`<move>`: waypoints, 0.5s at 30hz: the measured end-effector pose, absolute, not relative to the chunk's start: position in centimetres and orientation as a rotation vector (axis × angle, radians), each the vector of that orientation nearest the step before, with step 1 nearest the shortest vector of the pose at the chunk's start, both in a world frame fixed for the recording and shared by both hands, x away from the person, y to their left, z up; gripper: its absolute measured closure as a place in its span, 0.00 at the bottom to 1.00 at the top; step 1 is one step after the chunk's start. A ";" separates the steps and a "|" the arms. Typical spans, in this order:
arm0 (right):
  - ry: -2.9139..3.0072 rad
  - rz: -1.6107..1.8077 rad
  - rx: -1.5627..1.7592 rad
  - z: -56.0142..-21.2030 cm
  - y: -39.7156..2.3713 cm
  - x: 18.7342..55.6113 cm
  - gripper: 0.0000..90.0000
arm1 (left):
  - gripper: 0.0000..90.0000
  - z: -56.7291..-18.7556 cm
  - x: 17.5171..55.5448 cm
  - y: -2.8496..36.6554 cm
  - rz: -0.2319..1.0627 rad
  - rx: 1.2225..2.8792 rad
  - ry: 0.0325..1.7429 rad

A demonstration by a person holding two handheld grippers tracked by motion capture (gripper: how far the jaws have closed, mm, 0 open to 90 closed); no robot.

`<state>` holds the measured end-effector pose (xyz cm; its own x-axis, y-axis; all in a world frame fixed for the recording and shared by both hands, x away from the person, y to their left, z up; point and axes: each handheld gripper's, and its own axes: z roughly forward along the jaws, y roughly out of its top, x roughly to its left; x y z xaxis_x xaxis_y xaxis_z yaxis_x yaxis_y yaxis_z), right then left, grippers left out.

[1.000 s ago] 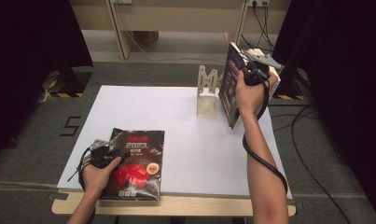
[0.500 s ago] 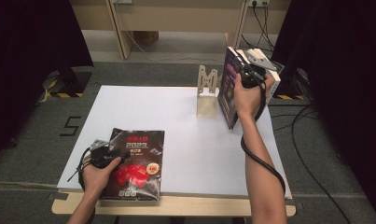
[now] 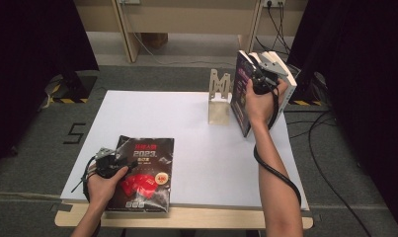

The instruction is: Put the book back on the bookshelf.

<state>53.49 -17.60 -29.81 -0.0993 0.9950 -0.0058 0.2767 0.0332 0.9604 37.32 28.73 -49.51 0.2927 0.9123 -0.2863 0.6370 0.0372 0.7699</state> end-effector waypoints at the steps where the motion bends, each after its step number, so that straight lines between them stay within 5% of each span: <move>1: 1.498 1.121 1.349 -29.8 -17.7 53.5 0.94 | 0.49 -49.5 37.3 28.7 0.393 1.682 1.427; 15: 1.459 1.162 1.369 -29.9 -17.3 53.3 0.94 | 0.49 -49.5 37.3 28.7 0.393 1.679 1.423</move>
<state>53.29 -17.29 -29.85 -0.0895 0.9954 0.0338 0.2560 -0.0098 0.9666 37.29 28.74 -49.47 0.2953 0.9111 -0.2876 0.6346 0.0379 0.7719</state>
